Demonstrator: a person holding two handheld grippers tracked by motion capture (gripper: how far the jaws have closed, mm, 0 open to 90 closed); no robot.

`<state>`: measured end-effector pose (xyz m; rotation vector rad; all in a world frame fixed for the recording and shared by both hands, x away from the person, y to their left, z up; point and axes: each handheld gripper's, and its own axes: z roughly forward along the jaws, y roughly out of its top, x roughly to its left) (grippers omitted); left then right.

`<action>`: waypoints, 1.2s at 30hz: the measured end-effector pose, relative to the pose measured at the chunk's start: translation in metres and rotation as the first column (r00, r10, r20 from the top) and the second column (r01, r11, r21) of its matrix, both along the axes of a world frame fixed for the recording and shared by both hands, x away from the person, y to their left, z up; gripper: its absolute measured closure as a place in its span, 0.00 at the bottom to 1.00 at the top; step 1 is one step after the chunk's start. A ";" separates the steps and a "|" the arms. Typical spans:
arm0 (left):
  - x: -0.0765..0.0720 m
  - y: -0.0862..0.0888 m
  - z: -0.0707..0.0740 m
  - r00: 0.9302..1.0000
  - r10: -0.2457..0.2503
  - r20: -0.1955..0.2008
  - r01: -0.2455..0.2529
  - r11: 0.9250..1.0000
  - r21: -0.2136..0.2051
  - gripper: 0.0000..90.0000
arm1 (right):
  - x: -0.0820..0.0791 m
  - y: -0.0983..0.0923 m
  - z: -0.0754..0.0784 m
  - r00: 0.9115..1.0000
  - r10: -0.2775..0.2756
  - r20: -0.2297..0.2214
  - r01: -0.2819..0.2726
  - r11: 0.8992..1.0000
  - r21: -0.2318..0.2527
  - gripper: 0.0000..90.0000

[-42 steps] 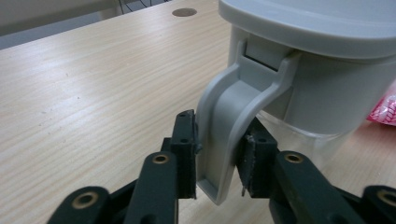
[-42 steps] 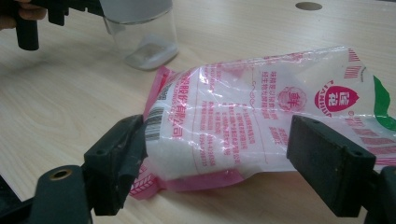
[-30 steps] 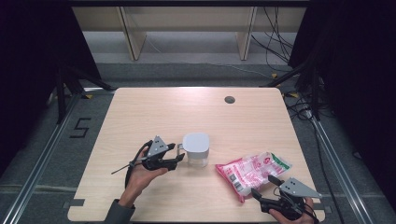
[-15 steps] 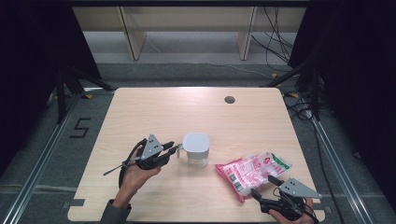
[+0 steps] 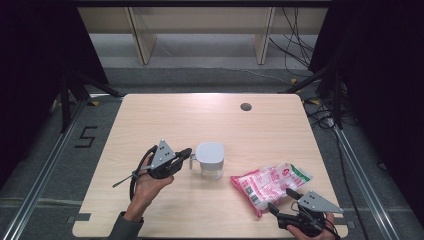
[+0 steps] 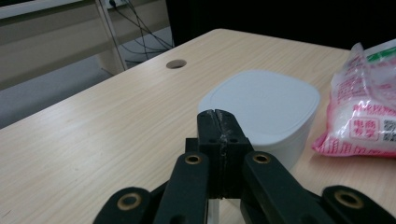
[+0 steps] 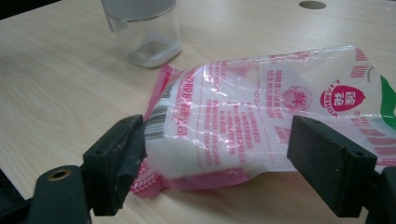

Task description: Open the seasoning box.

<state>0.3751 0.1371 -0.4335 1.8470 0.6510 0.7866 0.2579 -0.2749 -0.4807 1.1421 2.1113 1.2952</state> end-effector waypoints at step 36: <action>0.024 -0.008 -0.011 0.996 -0.092 -0.016 0.092 0.995 -0.029 0.97 | 0.032 0.071 0.013 0.985 0.148 0.083 -0.144 0.988 -0.055 0.22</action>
